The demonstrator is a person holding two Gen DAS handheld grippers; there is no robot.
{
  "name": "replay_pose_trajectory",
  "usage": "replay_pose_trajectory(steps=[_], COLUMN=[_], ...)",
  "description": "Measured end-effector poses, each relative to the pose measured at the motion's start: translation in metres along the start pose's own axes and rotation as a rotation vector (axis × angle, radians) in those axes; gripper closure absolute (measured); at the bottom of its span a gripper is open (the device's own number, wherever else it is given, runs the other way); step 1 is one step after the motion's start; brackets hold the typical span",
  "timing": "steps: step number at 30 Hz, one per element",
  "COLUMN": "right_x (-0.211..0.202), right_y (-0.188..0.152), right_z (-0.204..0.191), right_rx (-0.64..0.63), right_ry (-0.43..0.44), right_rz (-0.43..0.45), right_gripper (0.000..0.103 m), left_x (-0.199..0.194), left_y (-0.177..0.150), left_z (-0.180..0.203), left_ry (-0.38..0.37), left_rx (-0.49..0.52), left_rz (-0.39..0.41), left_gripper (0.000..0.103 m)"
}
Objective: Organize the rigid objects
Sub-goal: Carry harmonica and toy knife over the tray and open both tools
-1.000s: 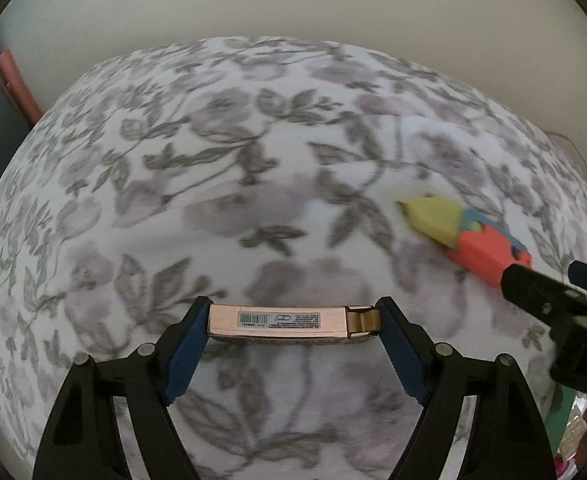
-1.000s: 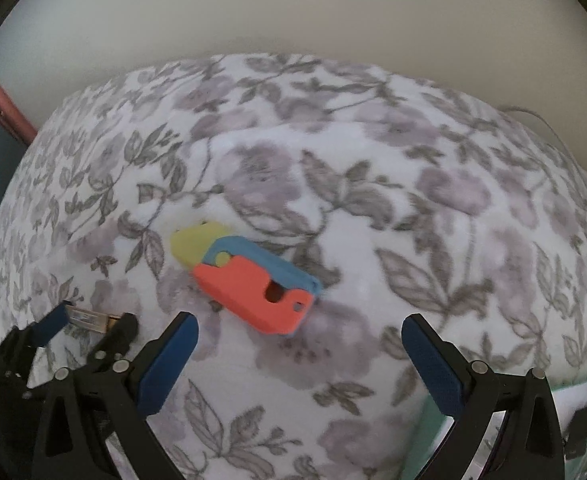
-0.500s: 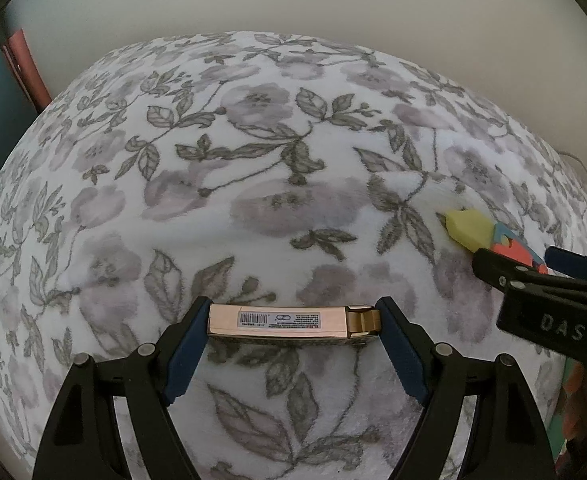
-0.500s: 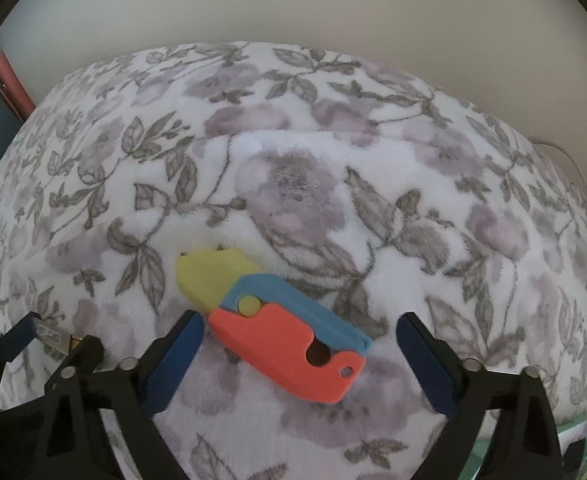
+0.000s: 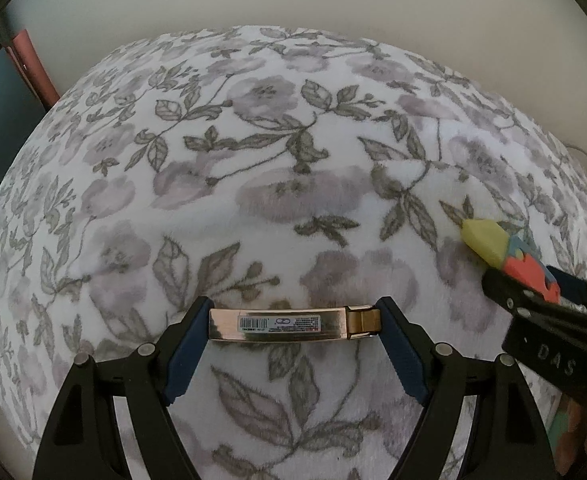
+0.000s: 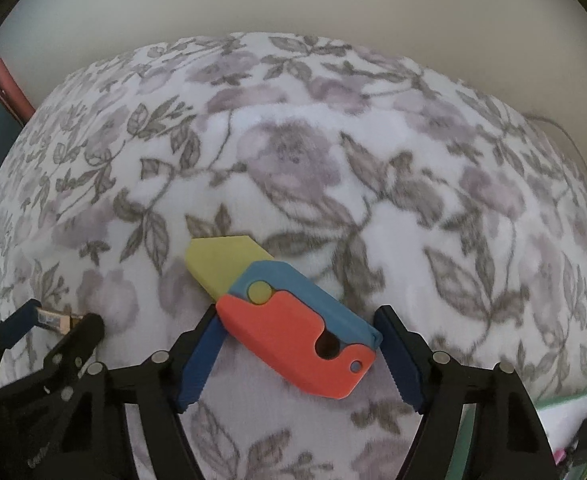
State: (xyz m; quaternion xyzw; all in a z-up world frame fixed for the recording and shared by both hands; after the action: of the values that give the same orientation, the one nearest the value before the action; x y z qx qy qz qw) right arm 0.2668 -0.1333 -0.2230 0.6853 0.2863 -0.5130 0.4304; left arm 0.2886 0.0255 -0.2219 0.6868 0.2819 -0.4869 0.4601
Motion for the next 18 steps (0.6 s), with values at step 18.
replay_pose_trajectory(steps=[18], right_x=[-0.087], right_y=[-0.059], right_z=[0.041], right_rx=[0.105], right_ry=[0.081], right_rz=[0.018], right_gripper=[0.025], left_x=[-0.06], left_y=[-0.037], left_z=[0.027], left_ry=[0.028], left_rx=[0.022], left_rz=[-0.023], left_gripper=[0.02])
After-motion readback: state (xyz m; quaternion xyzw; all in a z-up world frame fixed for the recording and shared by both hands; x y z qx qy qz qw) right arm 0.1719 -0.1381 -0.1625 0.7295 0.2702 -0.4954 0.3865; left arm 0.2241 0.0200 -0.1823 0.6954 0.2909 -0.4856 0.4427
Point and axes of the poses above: each gripper's, at about its wrist camera, not at the fingertips, and x roughly the way its jaws point, z to its right, y to its top, the point moved 10 cm from there along x, roughly the way its jaws point, and after that the axes turned 15 degrees about x, right-handed, at the moved point
